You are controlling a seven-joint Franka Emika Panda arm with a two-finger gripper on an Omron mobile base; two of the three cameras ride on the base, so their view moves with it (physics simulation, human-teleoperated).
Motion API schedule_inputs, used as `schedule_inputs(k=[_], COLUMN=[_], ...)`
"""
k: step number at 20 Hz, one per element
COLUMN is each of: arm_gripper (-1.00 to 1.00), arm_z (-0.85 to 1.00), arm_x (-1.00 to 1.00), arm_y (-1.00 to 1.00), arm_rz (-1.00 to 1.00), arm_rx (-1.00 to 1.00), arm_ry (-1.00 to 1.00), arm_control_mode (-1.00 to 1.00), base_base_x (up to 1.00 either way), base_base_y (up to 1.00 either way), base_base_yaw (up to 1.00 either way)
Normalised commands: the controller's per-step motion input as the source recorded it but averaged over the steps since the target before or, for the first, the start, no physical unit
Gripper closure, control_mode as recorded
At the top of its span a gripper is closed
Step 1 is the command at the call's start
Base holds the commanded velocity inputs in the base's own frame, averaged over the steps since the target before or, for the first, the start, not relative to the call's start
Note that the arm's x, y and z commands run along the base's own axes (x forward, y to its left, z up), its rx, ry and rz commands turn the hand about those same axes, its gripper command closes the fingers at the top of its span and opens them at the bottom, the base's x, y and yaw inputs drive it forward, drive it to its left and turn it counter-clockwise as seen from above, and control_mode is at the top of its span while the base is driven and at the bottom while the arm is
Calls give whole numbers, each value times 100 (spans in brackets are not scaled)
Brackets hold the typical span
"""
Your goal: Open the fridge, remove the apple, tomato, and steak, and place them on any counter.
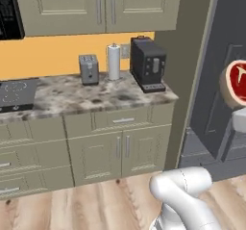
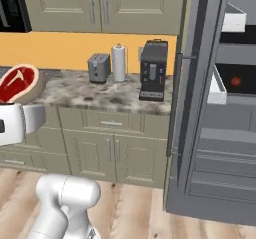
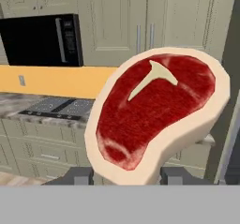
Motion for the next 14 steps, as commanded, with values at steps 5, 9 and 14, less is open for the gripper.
schedule_inputs(k=[5,9,14], arm_gripper=[100,100,100], arm_z=[0,0,0], arm_x=[0,0,0], arm_y=[0,0,0], arm_rz=[0,0,0], arm_rx=[0,0,0], arm_ry=[0,0,0], arm_control_mode=[100,100,100], base_base_x=[90,100,89], base_base_y=[75,57,56], base_base_yaw=[0,-1,-1])
